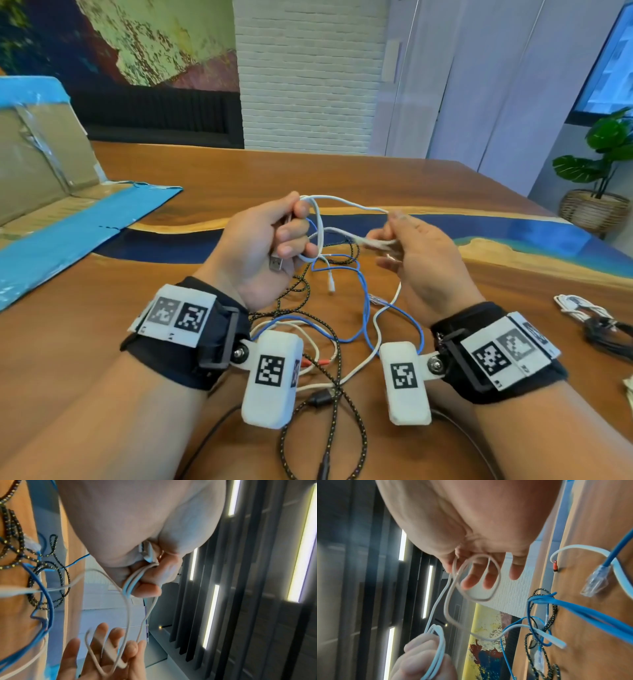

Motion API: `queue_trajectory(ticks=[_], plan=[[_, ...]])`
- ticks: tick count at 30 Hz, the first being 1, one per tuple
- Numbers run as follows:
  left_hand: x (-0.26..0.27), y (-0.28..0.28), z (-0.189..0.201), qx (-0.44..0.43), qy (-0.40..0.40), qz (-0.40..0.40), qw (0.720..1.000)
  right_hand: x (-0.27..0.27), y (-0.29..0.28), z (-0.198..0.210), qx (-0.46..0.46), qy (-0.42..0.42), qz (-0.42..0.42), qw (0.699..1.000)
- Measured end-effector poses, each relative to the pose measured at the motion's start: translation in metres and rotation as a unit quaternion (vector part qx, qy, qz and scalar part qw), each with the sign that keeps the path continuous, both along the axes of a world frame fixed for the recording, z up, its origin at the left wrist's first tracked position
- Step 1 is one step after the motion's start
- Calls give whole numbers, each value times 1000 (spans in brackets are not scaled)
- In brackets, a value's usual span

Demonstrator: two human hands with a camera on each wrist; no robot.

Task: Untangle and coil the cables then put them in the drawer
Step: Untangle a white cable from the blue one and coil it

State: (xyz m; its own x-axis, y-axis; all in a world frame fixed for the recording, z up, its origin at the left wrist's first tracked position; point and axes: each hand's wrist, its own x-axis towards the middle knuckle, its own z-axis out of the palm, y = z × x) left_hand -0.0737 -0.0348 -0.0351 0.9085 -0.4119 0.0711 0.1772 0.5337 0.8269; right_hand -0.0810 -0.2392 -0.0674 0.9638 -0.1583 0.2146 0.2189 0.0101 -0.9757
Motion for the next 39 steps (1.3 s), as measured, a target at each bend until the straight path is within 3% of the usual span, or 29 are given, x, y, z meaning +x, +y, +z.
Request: queue_trajectory(ticks=[2, 5, 8, 11, 14, 17, 21, 24, 28, 32, 34, 39], plan=[[-1, 1, 1, -40, 8, -31, 999, 0, -4, 4, 78, -9, -7, 997], [-2, 4, 3, -80, -13, -53, 995, -6, 0, 8, 81, -11, 35, 996], [-4, 6, 7, -140, -32, -24, 989, -11, 2, 5, -75, 23, 98, 992], [-5, 1, 7, -170, -64, 11, 983, -20, 13, 3, -202, 47, 189, 960], [-5, -9, 1, -80, -83, 67, 991, -30, 26, 5, -267, 24, 234, 935], [-7, -17, -5, 112, -128, 108, 979, -35, 30, 9, -303, -13, 250, 920], [-6, -19, -13, 359, -226, 110, 899, -32, 20, 16, -262, -47, 206, 942], [-4, -10, -10, 443, -237, 67, 862, -24, 0, 19, -182, -51, 128, 974], [-9, -4, -6, 403, -223, -34, 887, -18, -13, 16, -168, -66, 92, 979], [-7, -3, -7, 313, -175, -31, 933, -18, -9, 17, -237, -87, 84, 964], [-6, -3, -6, 245, -124, -36, 961, -17, -8, 16, -222, -83, 101, 966], [-8, -4, 1, 98, -52, -74, 991, -17, -12, 17, -201, -84, 119, 969]])
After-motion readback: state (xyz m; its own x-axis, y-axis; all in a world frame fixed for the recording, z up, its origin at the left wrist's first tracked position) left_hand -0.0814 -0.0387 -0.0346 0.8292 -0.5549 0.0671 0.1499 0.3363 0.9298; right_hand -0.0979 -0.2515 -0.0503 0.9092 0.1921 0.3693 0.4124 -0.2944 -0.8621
